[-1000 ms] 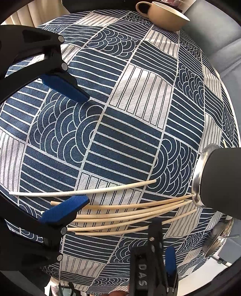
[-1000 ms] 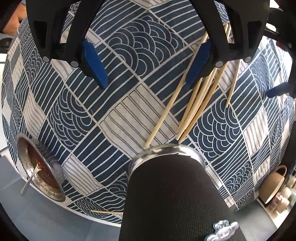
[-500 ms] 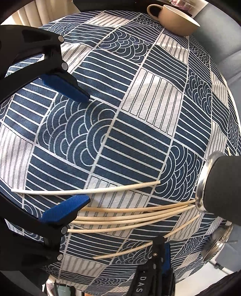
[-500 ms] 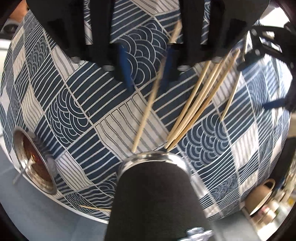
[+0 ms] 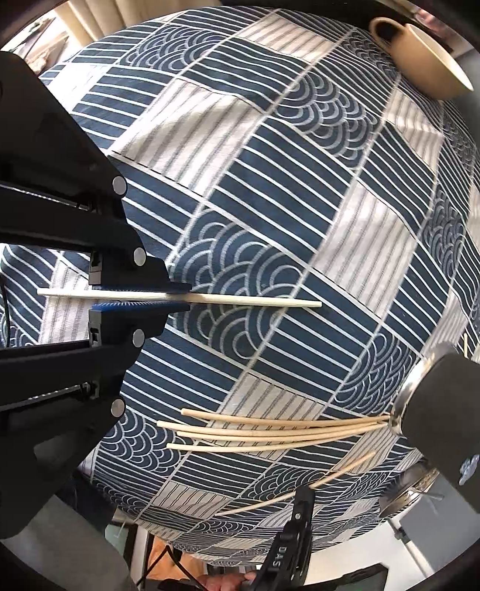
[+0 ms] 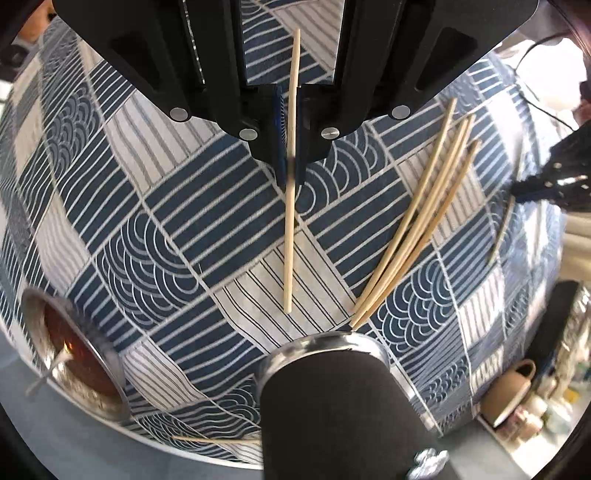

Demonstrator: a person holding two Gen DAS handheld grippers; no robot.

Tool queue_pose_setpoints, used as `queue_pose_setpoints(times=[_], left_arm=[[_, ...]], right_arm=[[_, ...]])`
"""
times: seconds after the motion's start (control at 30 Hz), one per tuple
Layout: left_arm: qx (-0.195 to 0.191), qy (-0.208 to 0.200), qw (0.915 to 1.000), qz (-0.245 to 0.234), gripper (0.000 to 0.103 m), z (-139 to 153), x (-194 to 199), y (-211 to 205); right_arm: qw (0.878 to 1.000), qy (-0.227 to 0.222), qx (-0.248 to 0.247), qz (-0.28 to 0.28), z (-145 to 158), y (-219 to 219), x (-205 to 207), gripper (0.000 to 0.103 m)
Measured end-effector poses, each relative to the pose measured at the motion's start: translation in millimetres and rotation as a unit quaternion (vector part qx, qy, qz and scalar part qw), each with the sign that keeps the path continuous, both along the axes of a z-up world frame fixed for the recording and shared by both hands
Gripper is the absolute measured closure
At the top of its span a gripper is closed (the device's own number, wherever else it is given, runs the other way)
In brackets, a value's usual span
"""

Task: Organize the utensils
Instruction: 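Close the left tool on one wooden stick while the right tool grasps another, then raise both held sticks upright and carry them over the black holder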

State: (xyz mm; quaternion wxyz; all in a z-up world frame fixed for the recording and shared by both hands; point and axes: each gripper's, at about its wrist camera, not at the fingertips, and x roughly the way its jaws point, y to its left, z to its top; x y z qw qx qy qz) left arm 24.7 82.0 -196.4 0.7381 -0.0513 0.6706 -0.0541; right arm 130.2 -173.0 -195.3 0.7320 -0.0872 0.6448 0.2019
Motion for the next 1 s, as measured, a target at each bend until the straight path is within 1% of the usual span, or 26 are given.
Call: queue_pose_setpoints(times=[0.1,0.17,0.3,0.4,0.5,0.6,0.63,0.7,0.77,0.83,0.9,0.93,1.0], left_arm=[[0.017,0.009,0.9998,-0.01,0.099,1,-5,-1],[0.018,0.011,0.9997,-0.008,0.099,1,-6,-1],[0.006,0.015,0.9999,0.0,0.099,5,-4,0],[-0.004,0.008,0.9999,0.006,0.099,17,4,7],[-0.027,0.003,0.9996,0.011,0.099,32,14,10],[-0.028,-0.017,0.9994,0.011,0.099,51,30,14],[-0.027,-0.025,0.9992,0.012,0.099,58,28,17],[-0.023,-0.041,0.9989,0.008,0.099,76,38,19],[-0.023,-0.053,0.9983,0.005,0.099,92,50,11],[-0.01,-0.07,0.9974,-0.006,0.099,112,61,4],[-0.002,-0.084,0.9964,-0.013,0.099,122,77,-11],[-0.001,-0.093,0.9955,-0.016,0.099,132,83,-13],[0.006,-0.108,0.9939,-0.021,0.099,143,95,-18]], right_arm=[[1.0,0.0,0.019,-0.004,8,-11,-2,0.099],[1.0,-0.007,0.026,-0.006,15,-16,-5,0.099],[0.999,-0.017,0.04,-0.012,31,-27,5,0.099],[0.998,-0.026,0.055,-0.019,48,-29,13,0.098],[0.997,-0.041,0.069,-0.022,64,-35,18,0.098],[0.995,-0.055,0.082,-0.031,79,-40,23,0.098],[0.994,-0.063,0.085,-0.034,85,-42,26,0.098],[0.993,-0.074,0.088,-0.038,95,-45,30,0.098],[0.991,-0.087,0.091,-0.045,106,-51,37,0.098],[0.988,-0.103,0.097,-0.054,119,-55,45,0.098],[0.985,-0.12,0.107,-0.059,133,-57,51,0.098],[0.983,-0.131,0.113,-0.059,143,-58,54,0.098],[0.98,-0.147,0.121,-0.061,157,-59,60,0.098]])
